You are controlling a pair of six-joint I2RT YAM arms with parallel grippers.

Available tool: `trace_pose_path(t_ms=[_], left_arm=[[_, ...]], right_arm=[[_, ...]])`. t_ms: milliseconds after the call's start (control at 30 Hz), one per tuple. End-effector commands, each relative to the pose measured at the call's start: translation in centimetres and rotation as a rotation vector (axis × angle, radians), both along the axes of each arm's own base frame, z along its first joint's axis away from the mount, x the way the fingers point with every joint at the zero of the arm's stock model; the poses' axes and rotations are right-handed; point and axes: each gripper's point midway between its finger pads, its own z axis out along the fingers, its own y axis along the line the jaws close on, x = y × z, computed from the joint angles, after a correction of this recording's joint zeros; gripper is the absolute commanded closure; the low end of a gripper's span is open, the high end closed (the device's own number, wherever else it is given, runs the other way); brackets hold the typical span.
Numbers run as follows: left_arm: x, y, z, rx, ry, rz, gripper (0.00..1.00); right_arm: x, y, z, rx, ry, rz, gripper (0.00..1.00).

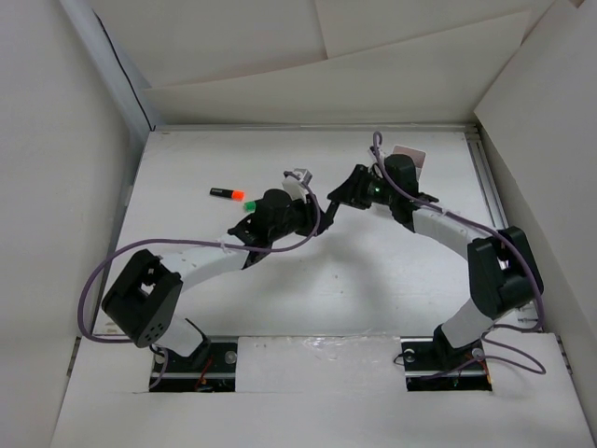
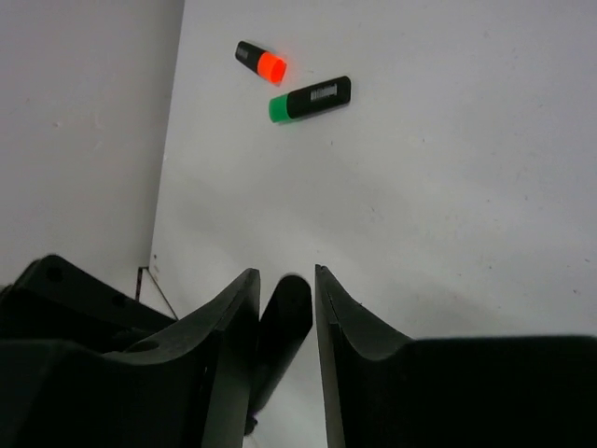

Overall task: Sort the stationery into containers
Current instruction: Pick up the stationery from the center of the board, then place the stationery in the storage box.

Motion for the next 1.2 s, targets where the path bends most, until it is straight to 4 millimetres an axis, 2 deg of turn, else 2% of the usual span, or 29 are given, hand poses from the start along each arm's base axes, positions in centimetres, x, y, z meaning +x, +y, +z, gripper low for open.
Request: trace_pose_path(t_ms=[0, 233, 267, 367, 400, 433, 467, 533, 600, 700, 733, 833, 900, 933, 967, 1000, 1033, 1067, 1100, 1133, 1167], left_arm=[[-0.7, -1.2, 3.7, -0.049, -0.101, -0.04, 0.93], [-0.6, -1.2, 3.2, -0.041, -0.093, -0.04, 0.88], [-0.6, -1.2, 3.2, -0.041, -0.093, -0.04, 0.82], [-0.6, -1.3, 4.2, -0.056, -0.109, -0.04, 0.7], [-0.7, -1.2, 3.8, -0.053, -0.106, -0.04, 0.59], [-0.7, -1.2, 4.6, -0.072, -0.127, -0.04, 0.54], [-0.7, -1.2, 4.6, -0.072, -0.128, -0.04, 0.5], [-0.5, -1.4, 5.4, -0.079, -0.136, -0.04, 0.45], [-0.6, -1.4, 5.1, -0.079, -0.12, -0.037, 0.43], [-0.5, -1.4, 6.1, -0.107, -0.138, -0.034, 0.41], [-0.5, -1.4, 6.1, -0.107, -0.138, -0.034, 0.41], [-0.6, -0.7, 6.7, -0.115, -0.142, -0.001, 0.4], [-0.3, -0.2, 6.4, -0.11, -0.149, 0.031, 0.4], [-0.4, 0.2, 6.3, -0.109, -0.14, 0.048, 0.4], [0.3, 1.0, 6.5, -0.11, -0.137, 0.099, 0.4], [0.4, 1.6, 5.3, -0.085, -0.11, 0.131, 0.4], [0.5, 2.2, 5.2, -0.082, -0.106, 0.164, 0.4], [1.5, 3.4, 5.4, -0.076, -0.111, 0.236, 0.4], [1.8, 4.1, 4.4, -0.073, -0.08, 0.275, 0.4], [2.1, 4.9, 3.7, -0.058, -0.053, 0.305, 0.4], [2.2, 5.4, 3.0, -0.05, -0.029, 0.323, 0.4]], right_arm=[[1.7, 0.8, 3.5, 0.04, -0.116, 0.0, 0.65], [1.5, 1.0, 3.5, 0.039, -0.111, -0.011, 0.88], [1.5, 0.7, 2.9, 0.03, -0.104, -0.026, 0.89], [1.6, 0.2, 3.6, 0.025, -0.125, -0.059, 0.9], [1.5, 0.2, 4.2, 0.03, -0.136, -0.06, 0.9], [1.5, 0.0, 4.1, 0.026, -0.138, -0.071, 0.9], [1.5, 0.0, 4.1, 0.026, -0.138, -0.071, 0.9], [2.0, -1.0, 4.5, 0.028, -0.147, -0.096, 0.9], [2.3, -1.4, 4.5, 0.027, -0.147, -0.107, 0.91], [2.2, -2.3, 4.5, 0.021, -0.151, -0.135, 0.91], [2.6, -3.5, 4.6, 0.017, -0.154, -0.169, 0.91], [3.1, -5.2, 5.1, 0.008, -0.175, -0.211, 0.92], [3.7, -7.7, 5.7, -0.009, -0.197, -0.283, 0.92], [3.8, -8.6, 5.3, -0.022, -0.183, -0.315, 0.92], [4.6, -10.6, 5.6, -0.049, -0.199, -0.393, 0.92], [4.6, -11.4, 6.7, -0.055, -0.224, -0.438, 0.92], [4.8, -12.8, 6.5, -0.106, -0.233, -0.49, 0.92], [5.5, -15.1, 6.6, -0.164, -0.246, -0.612, 0.92], [5.5, -16.3, 6.4, -0.199, -0.247, -0.668, 0.92], [5.5, -17.4, 7.3, -0.217, -0.274, -0.726, 0.92], [5.5, -18.5, 7.3, -0.251, -0.28, -0.775, 0.94]])
